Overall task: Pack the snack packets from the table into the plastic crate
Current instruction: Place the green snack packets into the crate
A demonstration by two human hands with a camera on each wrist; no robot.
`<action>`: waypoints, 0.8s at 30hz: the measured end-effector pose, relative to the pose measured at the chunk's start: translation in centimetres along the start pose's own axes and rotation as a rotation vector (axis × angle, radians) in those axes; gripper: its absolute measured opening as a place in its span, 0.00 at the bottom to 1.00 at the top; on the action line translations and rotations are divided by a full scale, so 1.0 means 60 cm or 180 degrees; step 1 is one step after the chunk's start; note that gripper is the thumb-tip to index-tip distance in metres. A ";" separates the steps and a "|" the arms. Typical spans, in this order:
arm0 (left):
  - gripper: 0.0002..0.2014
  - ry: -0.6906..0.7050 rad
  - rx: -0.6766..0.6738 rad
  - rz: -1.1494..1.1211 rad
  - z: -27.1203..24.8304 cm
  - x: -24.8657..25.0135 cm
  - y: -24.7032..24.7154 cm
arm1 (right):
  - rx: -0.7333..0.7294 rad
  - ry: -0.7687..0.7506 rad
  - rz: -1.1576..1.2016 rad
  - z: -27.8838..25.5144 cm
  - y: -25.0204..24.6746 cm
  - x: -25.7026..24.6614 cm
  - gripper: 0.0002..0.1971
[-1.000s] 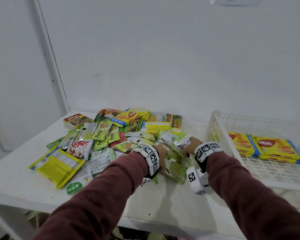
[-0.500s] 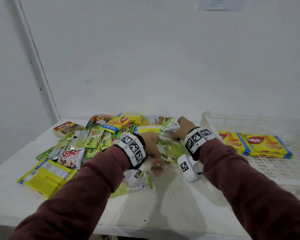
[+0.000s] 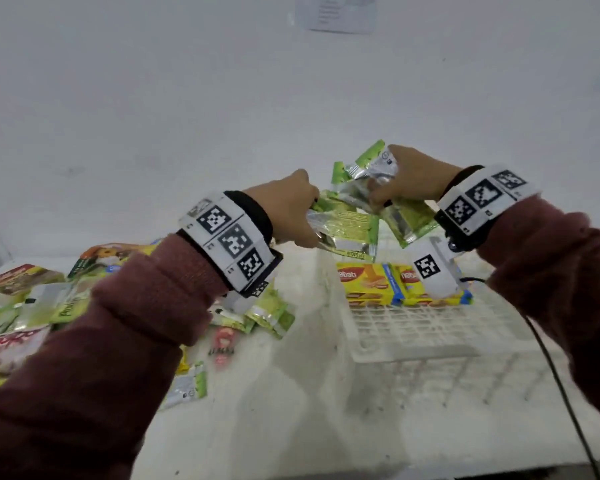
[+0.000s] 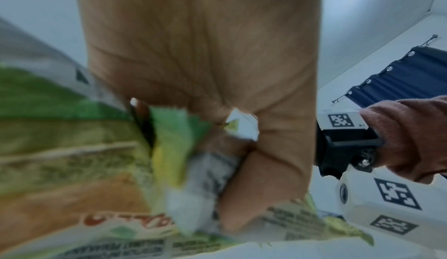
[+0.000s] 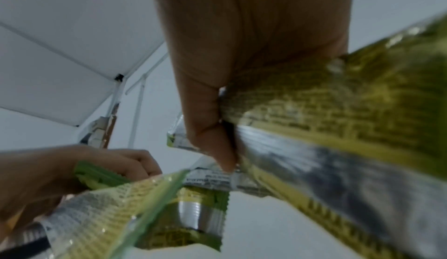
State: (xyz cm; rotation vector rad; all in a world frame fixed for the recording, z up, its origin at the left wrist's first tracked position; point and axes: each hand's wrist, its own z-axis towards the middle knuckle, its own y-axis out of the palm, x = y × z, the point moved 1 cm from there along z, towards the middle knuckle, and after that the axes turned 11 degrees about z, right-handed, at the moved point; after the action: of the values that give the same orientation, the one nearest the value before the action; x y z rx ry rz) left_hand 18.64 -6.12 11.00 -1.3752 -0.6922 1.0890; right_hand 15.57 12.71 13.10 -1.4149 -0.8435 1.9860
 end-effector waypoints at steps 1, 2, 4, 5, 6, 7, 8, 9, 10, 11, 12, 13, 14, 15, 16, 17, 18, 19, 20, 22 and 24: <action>0.25 0.0063 0.0011 0.0069 0.019 0.024 -0.004 | -0.0023 0.0040 -0.0103 -0.004 -0.020 0.026 0.23; 0.26 0.0127 0.0012 0.0120 0.039 0.050 -0.009 | -0.0043 0.0107 -0.0257 -0.006 -0.038 0.053 0.25; 0.25 0.0220 -0.0030 0.0169 0.086 0.100 -0.013 | -0.0037 0.0222 -0.0593 -0.006 -0.072 0.107 0.30; 0.24 0.0255 -0.0091 0.0206 0.110 0.125 -0.013 | -0.0044 0.0287 -0.0711 -0.004 -0.086 0.135 0.31; 0.24 0.0292 -0.0163 0.0264 0.134 0.149 -0.009 | -0.0075 0.0343 -0.0777 -0.001 -0.097 0.163 0.32; 0.24 0.0324 -0.0251 0.0328 0.158 0.173 -0.003 | -0.0119 0.0379 -0.0791 0.003 -0.105 0.192 0.31; 0.25 0.0350 -0.0348 0.0381 0.181 0.196 0.005 | -0.0169 0.0419 -0.0787 0.007 -0.109 0.219 0.30; 0.26 0.0374 -0.0446 0.0426 0.202 0.217 0.015 | -0.0219 0.0446 -0.0776 0.011 -0.110 0.247 0.29; 0.28 0.0379 -0.0536 0.0463 0.222 0.236 0.026 | -0.0282 0.0464 -0.0756 0.016 -0.109 0.275 0.29; 0.29 0.0370 -0.0611 0.0499 0.242 0.251 0.039 | -0.0356 0.0474 -0.0739 0.023 -0.107 0.301 0.29; 0.29 0.0351 -0.0685 0.0530 0.259 0.263 0.054 | -0.0434 0.0472 -0.0735 0.030 -0.103 0.324 0.30; 0.29 0.0320 -0.0761 0.0553 0.274 0.271 0.069 | -0.0513 0.0462 -0.0747 0.038 -0.097 0.346 0.31; 0.29 0.0276 -0.0833 0.0564 0.286 0.275 0.084 | -0.0601 0.0449 -0.0761 0.045 -0.091 0.363 0.32; 0.28 0.0222 -0.0901 0.0565 0.296 0.276 0.099 | -0.0695 0.0432 -0.0775 0.052 -0.084 0.378 0.33; 0.28 0.0156 -0.0975 0.0545 0.303 0.275 0.113 | -0.0795 0.0403 -0.0801 0.058 -0.076 0.388 0.34; 0.28 0.0086 -0.1030 0.0517 0.310 0.272 0.127 | -0.0900 0.0373 -0.0854 0.064 -0.068 0.395 0.35; 0.28 0.0027 -0.1072 0.0512 0.316 0.268 0.137 | -0.0996 0.0326 -0.0912 0.069 -0.060 0.400 0.35; 0.28 -0.0023 -0.1108 0.0520 0.320 0.263 0.148 | -0.1074 0.0270 -0.0947 0.075 -0.052 0.404 0.36; 0.28 -0.0075 -0.1136 0.0508 0.323 0.260 0.158 | -0.1142 0.0212 -0.0962 0.079 -0.043 0.407 0.36; 0.28 -0.0148 -0.1153 0.0466 0.326 0.254 0.180 | -0.1247 0.0059 -0.1017 0.086 -0.024 0.411 0.38; 0.28 -0.0175 -0.1192 0.0503 0.324 0.250 0.200 | -0.1399 -0.0076 -0.1153 0.090 -0.008 0.415 0.40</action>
State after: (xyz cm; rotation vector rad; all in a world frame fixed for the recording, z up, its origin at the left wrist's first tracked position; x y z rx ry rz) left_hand 4.56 13.86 -1.21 -1.7480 -0.8706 1.1639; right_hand 3.18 30.53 -0.29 -1.3429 -1.4994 1.6044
